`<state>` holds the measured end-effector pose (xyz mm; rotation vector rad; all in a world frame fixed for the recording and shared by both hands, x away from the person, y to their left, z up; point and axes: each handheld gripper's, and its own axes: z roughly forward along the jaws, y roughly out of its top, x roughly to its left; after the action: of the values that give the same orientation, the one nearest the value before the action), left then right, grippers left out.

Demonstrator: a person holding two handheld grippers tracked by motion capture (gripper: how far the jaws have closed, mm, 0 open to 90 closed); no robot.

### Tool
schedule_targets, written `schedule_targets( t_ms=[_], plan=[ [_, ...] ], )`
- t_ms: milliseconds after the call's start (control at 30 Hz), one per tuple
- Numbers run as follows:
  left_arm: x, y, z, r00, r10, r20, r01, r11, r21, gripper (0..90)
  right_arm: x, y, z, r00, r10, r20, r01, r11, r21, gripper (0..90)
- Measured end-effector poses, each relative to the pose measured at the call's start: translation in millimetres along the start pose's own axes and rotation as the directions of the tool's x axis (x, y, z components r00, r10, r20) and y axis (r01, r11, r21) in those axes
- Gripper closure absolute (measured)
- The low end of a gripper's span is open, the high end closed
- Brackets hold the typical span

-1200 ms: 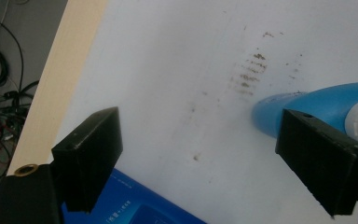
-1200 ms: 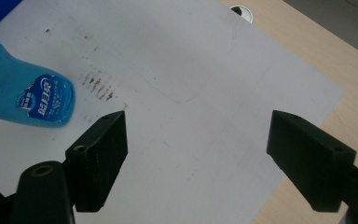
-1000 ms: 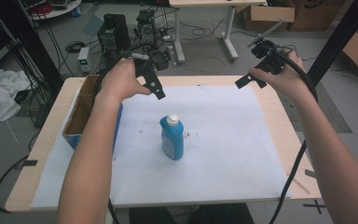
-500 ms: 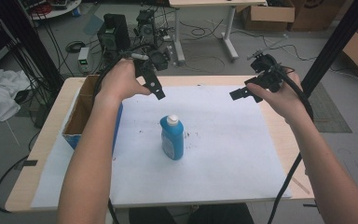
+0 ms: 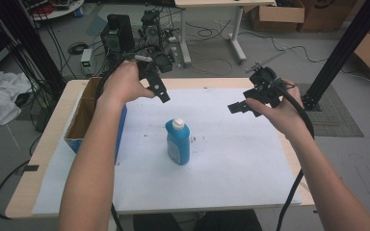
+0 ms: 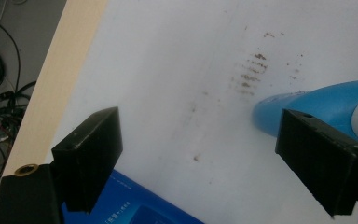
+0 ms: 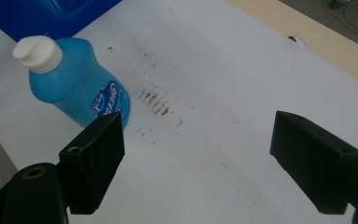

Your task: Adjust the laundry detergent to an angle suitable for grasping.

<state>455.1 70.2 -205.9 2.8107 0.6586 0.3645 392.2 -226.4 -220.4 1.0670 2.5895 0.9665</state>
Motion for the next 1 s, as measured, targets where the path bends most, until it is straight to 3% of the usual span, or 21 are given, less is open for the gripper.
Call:
schedule_targets(
  t_ms=[533,833,1000],
  plan=[
    [-1.2,-0.4,-0.3,1.0,-0.002,-0.002,0.002,1.0,-0.004,15.4,35.5,-4.6,20.4,0.9958,-0.052,-0.075,0.049,0.998,-0.032,17.6],
    [0.9,-1.7,0.1,1.0,-0.01,0.001,0.01,0.9999,-0.01,15.4,60.4,-3.6,43.6,0.9887,-0.079,-0.127,0.075,0.997,-0.036,17.6],
    [1.3,-1.7,0.1,0.9999,-0.01,0.0,0.01,0.9999,-0.007,15.4,68.9,-4.1,54.6,0.9873,-0.09,-0.13,0.086,0.996,-0.036,17.8]
  ],
)
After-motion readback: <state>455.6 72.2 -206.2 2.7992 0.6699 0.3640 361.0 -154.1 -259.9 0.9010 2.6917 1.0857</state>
